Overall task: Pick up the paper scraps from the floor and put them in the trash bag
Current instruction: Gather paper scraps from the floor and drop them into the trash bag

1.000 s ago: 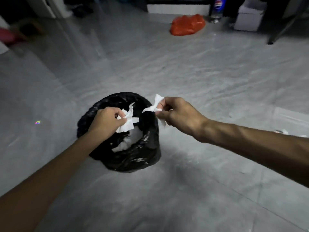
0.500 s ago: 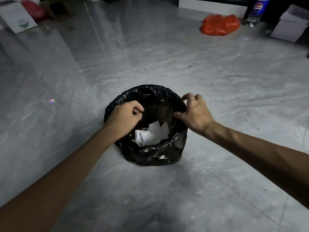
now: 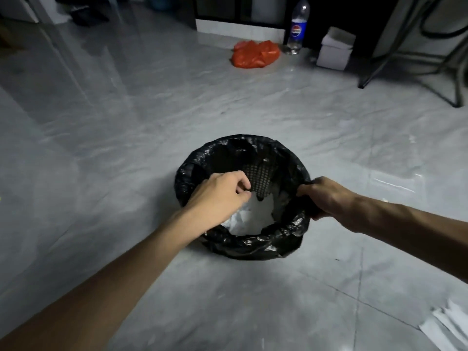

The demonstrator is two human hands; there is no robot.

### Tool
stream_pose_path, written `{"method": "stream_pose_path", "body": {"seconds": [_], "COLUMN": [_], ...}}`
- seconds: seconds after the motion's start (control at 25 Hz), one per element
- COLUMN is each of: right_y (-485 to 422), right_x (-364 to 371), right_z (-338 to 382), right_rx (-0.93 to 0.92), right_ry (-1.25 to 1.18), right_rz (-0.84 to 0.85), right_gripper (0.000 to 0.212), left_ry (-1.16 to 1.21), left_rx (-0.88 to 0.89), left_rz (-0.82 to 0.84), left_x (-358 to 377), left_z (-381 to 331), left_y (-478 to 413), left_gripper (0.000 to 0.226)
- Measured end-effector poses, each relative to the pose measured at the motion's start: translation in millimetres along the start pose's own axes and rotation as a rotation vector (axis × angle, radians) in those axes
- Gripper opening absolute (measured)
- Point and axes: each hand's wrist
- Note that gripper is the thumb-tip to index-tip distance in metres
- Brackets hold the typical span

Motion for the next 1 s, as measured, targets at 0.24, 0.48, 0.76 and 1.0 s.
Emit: {"method": "stream_pose_path", "body": {"seconds": [0.24,0.48,0.76,1.0], "right_y": [44,72,163,198], "right_x": [-74,-92,-142,-146], "right_z": [-99,-140,-186,-277], "right_rx": [0.111,0.207,0.345,0.232], "right_ry": [-0.109,-0.306,-0.301,0.38], "right_rz": [-0.207,-0.143,-0.318,-0.205], "right_gripper": [0.022,0.04,0.02,0.015], "left_ry": [-0.082,-0.112,-0.012,-0.277], "left_rx": [0.192,0.32,0.637,0.856], "left_rz": [0.208,0.306,0.453,0.835], "left_x": [69,115,152,236], "left_z": [-84,-135,-235,-287], "left_y": [-29,-38,-9,40], "left_gripper": [0.01,0.014,0.018,0.022]}}
Point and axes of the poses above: each hand's wrist, its own y-axis away from the middle knuckle, its own x-axis out of the palm, z = x × y, and after that the axes turned 1 degree about z, right-handed
